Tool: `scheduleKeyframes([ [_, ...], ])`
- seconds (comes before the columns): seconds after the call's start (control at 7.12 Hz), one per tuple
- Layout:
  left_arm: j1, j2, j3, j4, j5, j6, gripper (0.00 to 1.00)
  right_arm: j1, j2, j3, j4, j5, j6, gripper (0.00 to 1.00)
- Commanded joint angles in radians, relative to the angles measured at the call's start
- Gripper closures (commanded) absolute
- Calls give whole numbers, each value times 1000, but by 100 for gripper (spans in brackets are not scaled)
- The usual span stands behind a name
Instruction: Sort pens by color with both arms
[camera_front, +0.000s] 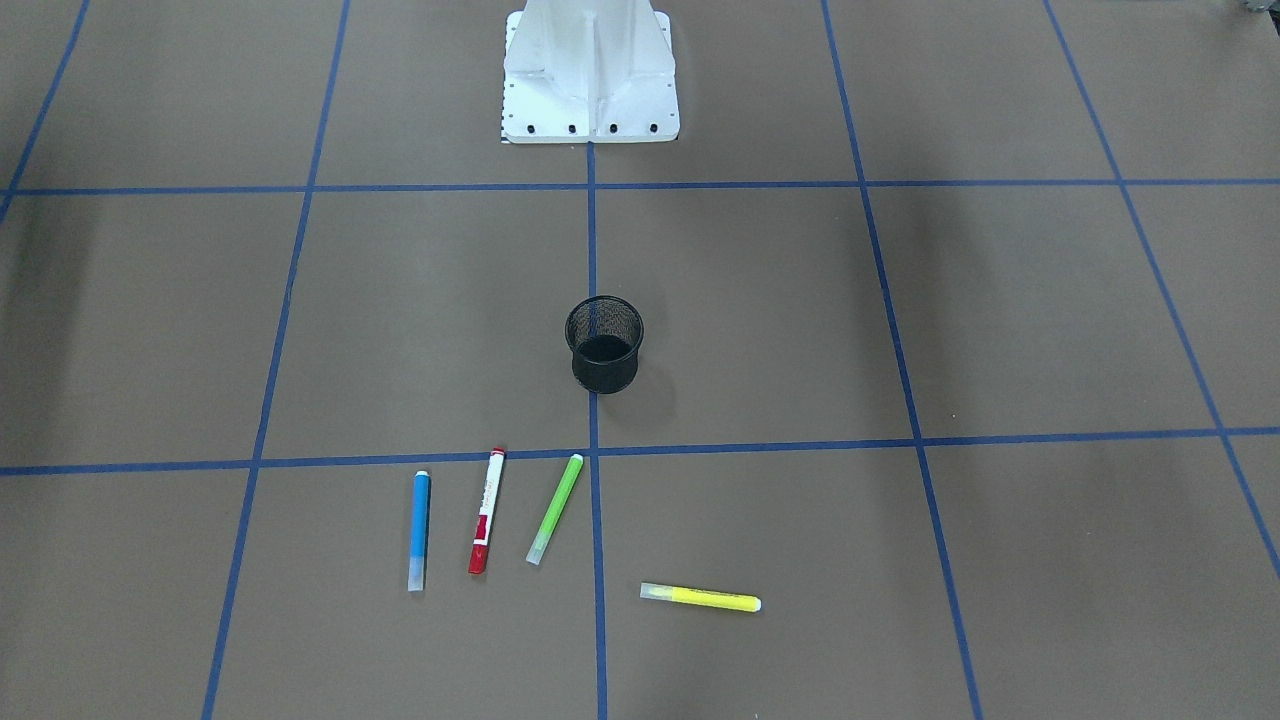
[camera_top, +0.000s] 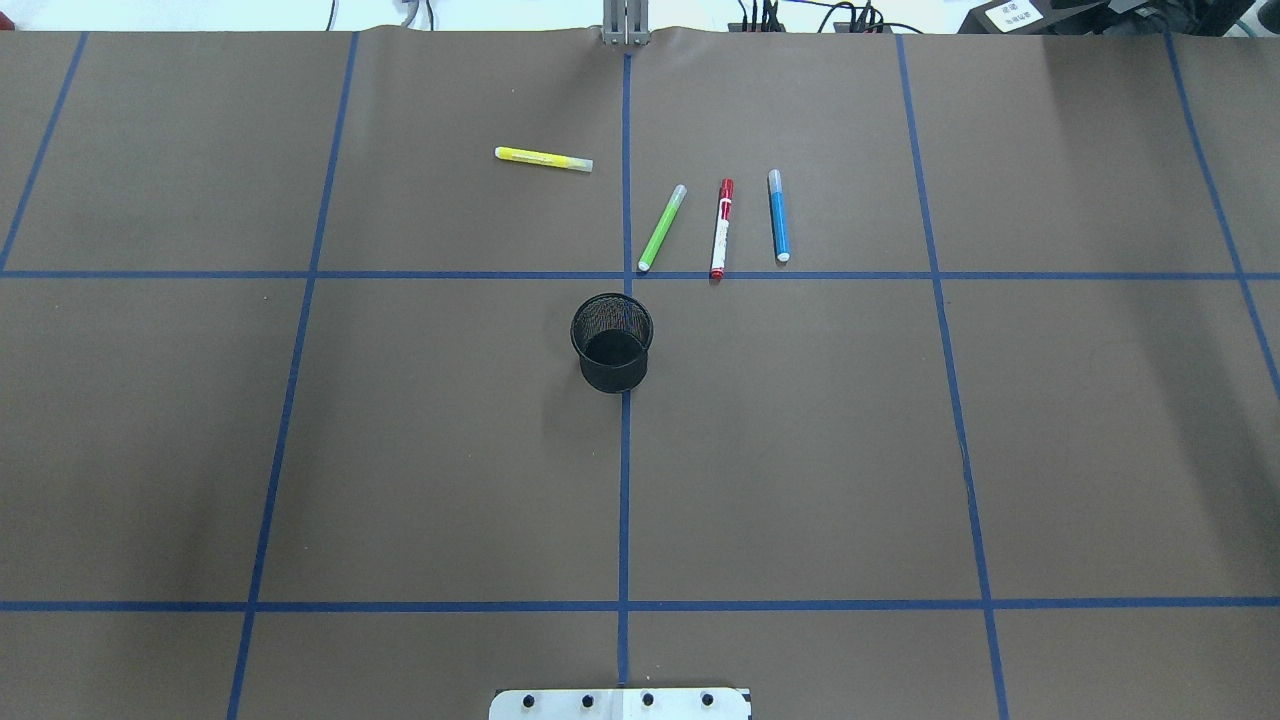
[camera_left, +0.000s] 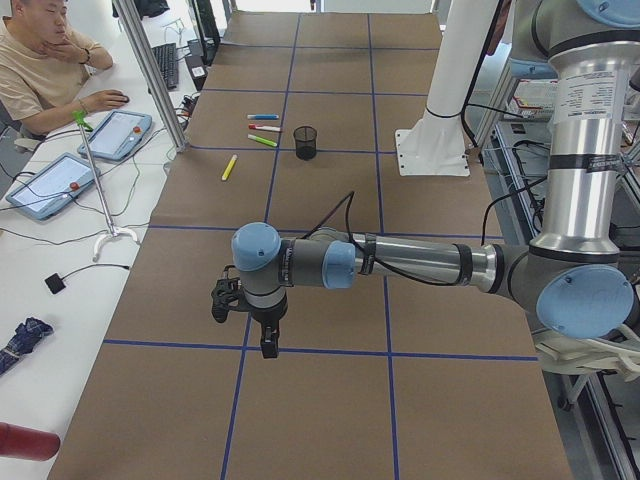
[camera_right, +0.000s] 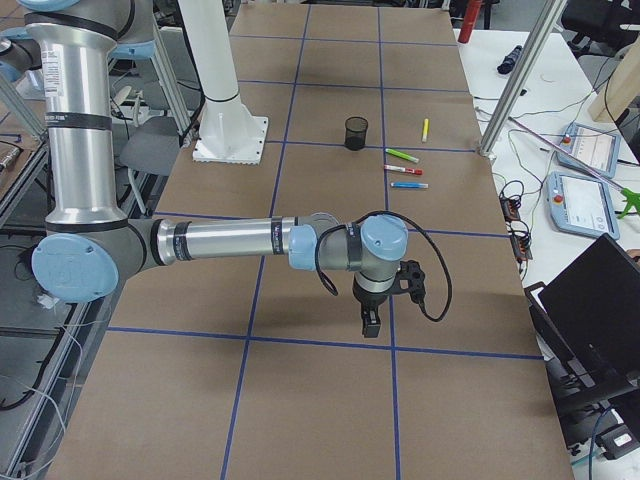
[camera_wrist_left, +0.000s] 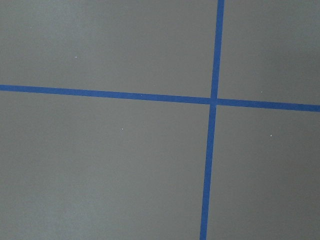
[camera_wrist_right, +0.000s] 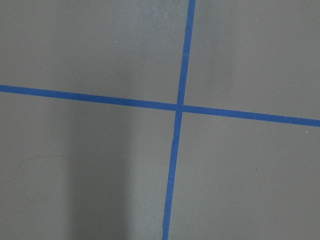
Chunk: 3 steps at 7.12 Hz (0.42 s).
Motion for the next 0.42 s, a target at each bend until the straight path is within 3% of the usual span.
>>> scheduleKeyframes([
  [0.0, 0, 0, -1, 0, -2, 0, 0, 0, 0, 0, 0, -2, 0, 1],
  [0.28, 0, 2, -1, 0, -5, 0, 0, 0, 0, 0, 0, 0, 0, 1],
])
